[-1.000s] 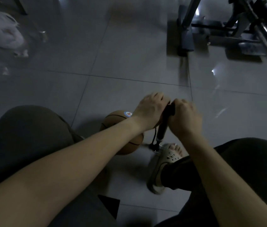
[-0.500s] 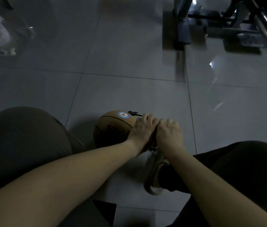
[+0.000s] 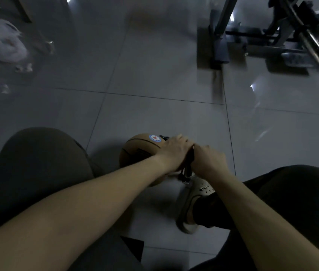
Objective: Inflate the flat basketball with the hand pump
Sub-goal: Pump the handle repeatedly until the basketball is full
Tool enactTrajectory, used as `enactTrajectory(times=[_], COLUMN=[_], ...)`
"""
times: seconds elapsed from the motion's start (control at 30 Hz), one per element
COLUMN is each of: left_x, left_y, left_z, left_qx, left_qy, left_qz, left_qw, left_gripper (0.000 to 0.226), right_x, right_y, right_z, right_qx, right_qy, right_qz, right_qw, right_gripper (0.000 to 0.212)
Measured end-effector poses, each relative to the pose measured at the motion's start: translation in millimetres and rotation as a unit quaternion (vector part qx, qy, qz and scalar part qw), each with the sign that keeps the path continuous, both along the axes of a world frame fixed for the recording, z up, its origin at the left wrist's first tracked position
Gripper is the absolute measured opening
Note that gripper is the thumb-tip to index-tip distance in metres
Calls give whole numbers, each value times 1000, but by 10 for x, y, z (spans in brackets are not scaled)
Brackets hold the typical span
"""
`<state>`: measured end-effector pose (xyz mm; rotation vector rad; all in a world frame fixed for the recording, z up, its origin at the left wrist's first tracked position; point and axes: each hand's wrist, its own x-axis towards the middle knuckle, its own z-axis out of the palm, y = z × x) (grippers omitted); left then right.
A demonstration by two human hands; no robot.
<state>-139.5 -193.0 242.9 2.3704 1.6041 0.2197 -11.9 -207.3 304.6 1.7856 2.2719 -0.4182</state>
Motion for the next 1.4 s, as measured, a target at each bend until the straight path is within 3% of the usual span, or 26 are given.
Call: enactTrajectory(times=[0.13, 0.23, 0.37, 0.5, 0.67, 0.93, 1.03, 1.2, 1.3, 1.4], left_x=[-110, -86, 24, 167, 330, 375, 230, 69, 134, 274], left_y=[213, 295, 226, 89, -82, -113, 45, 288, 265, 212], left_z=[624, 765, 264, -142, -403, -332, -28, 857, 1009, 679], left_qx=[107, 130, 126, 114, 76, -3, -13, 53, 75, 97], left_qy=[-78, -113, -112, -40, 44, 48, 25, -92, -91, -30], left_qz=[17, 20, 64, 108, 71, 19, 17, 51, 40, 34], left_qw=[991, 985, 984, 987, 994, 999, 999, 993, 992, 994], left_gripper=[16, 9, 6, 5, 17, 22, 17, 14, 13, 10], right_x=[88, 89, 28, 64, 118, 213, 169, 237, 297, 280], right_y=[189, 254, 222, 177, 110, 40, 45, 219, 259, 228], right_z=[278, 227, -154, -386, -529, -456, -225, 399, 447, 142], right_qx=[197, 296, 245, 143, 7, -69, -21, 169, 209, 207], right_qy=[71, 58, -4, -36, -57, -15, 52, 150, 107, 34], right_qz=[-12, 3, 0, 0, -19, -53, -78, -75, -56, -60], right_qw=[978, 953, 970, 989, 998, 996, 995, 971, 970, 976], right_gripper=[12, 13, 10, 10, 21, 30, 15, 9, 9, 7])
